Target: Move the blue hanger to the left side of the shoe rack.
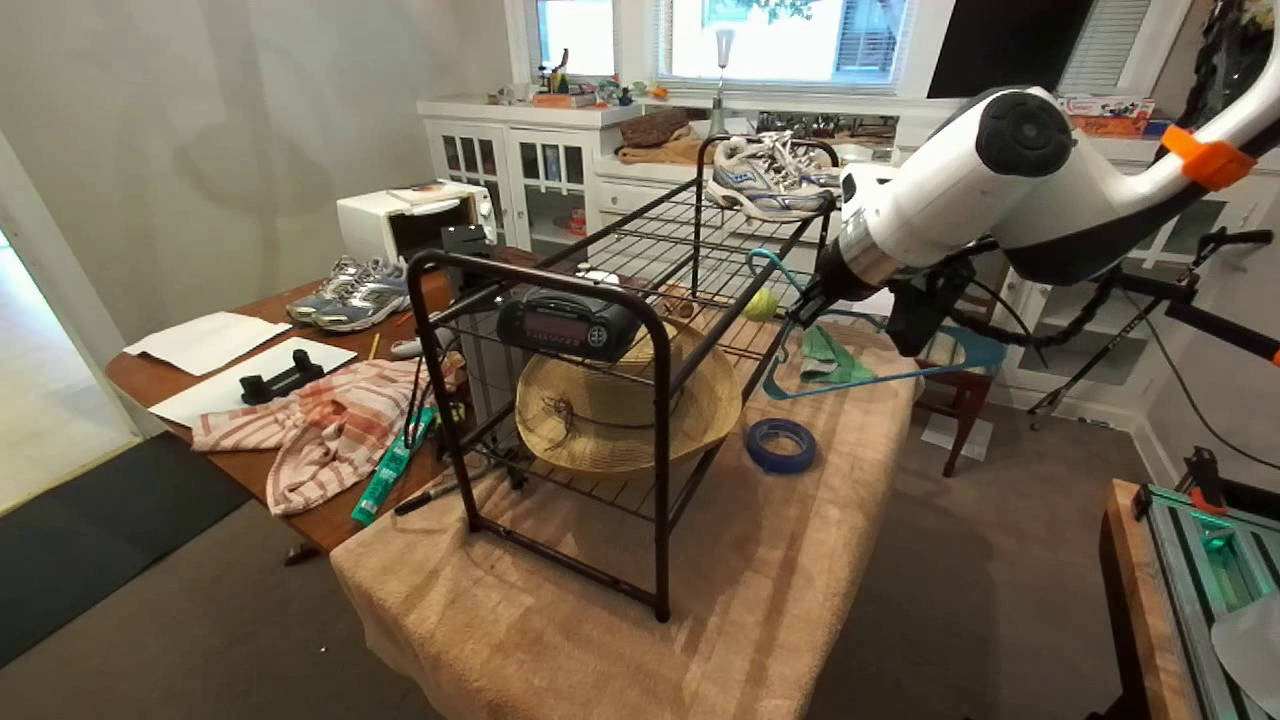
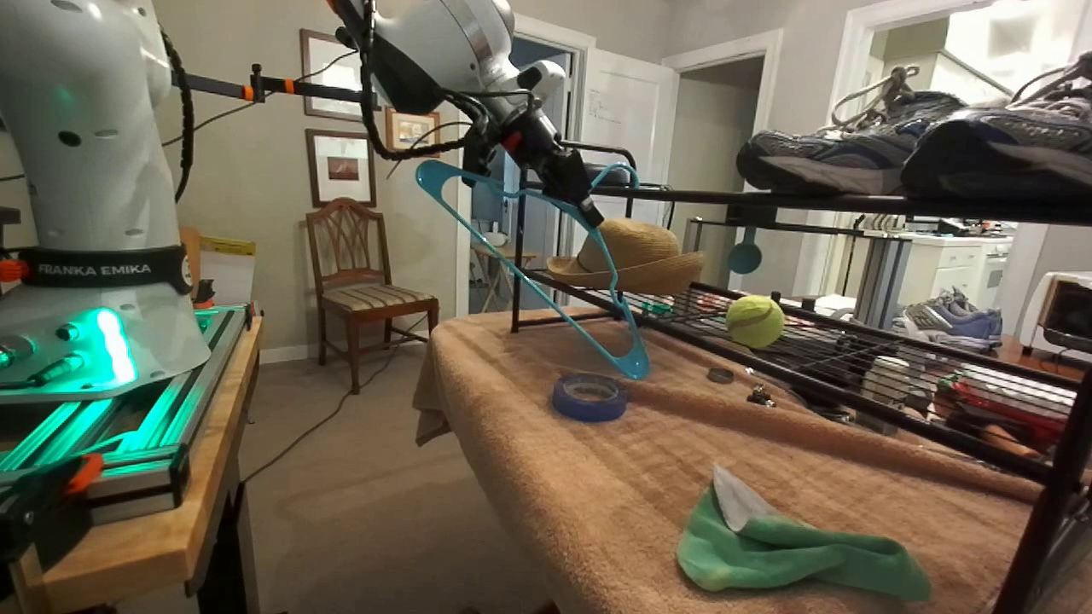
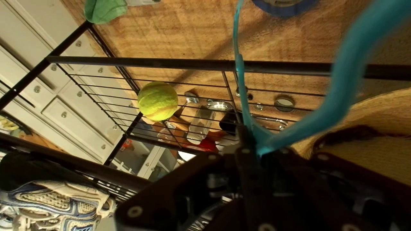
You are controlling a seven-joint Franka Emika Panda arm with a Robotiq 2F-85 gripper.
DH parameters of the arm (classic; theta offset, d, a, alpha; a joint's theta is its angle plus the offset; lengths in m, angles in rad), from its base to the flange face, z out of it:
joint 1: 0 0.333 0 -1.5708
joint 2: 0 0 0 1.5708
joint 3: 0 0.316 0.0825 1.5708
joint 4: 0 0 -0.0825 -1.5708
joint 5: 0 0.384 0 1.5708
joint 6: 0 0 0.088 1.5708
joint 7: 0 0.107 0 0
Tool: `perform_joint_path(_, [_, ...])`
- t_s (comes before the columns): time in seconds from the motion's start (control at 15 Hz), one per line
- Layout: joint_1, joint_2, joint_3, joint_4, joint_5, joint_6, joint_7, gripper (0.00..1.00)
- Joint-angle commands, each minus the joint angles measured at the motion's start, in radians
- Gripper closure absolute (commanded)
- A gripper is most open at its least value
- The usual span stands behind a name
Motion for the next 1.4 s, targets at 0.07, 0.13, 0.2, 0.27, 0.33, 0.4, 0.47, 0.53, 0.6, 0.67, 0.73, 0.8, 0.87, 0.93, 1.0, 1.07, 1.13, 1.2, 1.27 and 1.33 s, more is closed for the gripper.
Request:
perform_joint_path(0.07, [-0.001,0.024,-0.005,0.019,0.046,-0.001,-0.058,0.59])
perform_joint_path(0.13, [0.0,0.016,-0.004,0.015,0.051,-0.008,-0.061,0.52])
perform_joint_path(0.2, [0.002,0.006,-0.001,0.009,0.057,-0.019,-0.065,0.44])
perform_joint_path(0.27, [0.003,-0.002,0.0,0.006,0.057,-0.023,-0.056,0.37])
perform_joint_path(0.33, [0.004,-0.017,0.002,-0.002,0.055,-0.031,-0.052,0.3])
perform_joint_path(0.4, [0.005,-0.028,0.004,-0.011,0.065,-0.037,-0.058,0.21])
perform_joint_path(0.47, [0.006,-0.045,0.006,-0.022,0.074,-0.045,-0.058,0.15])
perform_joint_path(0.53, [0.007,-0.061,0.007,-0.033,0.083,-0.048,-0.063,0.06])
perform_joint_path(0.6, [0.007,-0.076,0.009,-0.042,0.088,-0.055,-0.066,0.01])
perform_joint_path(0.67, [0.007,-0.095,0.009,-0.058,0.104,-0.058,-0.082,0.0])
perform_joint_path(0.73, [0.007,-0.113,0.009,-0.074,0.123,-0.061,-0.102,0.0])
perform_joint_path(0.8, [0.007,-0.131,0.01,-0.092,0.153,-0.076,-0.131,0.0])
perform_joint_path(0.87, [0.007,-0.15,0.009,-0.111,0.187,-0.089,-0.163,0.0])
perform_joint_path(0.93, [0.006,-0.178,0.01,-0.131,0.207,-0.107,-0.178,0.0])
perform_joint_path(1.0, [0.005,-0.204,0.009,-0.146,0.216,-0.117,-0.188,0.0])
perform_joint_path(1.07, [0.005,-0.234,0.006,-0.166,0.242,-0.125,-0.218,0.0])
perform_joint_path(1.13, [0.003,-0.266,0.0,-0.182,0.254,-0.121,-0.249,0.0])
perform_joint_path(1.2, [-0.037,-0.297,0.036,-0.201,0.314,-0.122,-0.316,0.0])
perform_joint_path(1.27, [-0.037,-0.329,0.03,-0.216,0.375,-0.117,-0.39,0.0])
perform_joint_path(1.33, [0.01,-0.36,-0.019,-0.229,0.446,-0.132,-0.475,0.0])
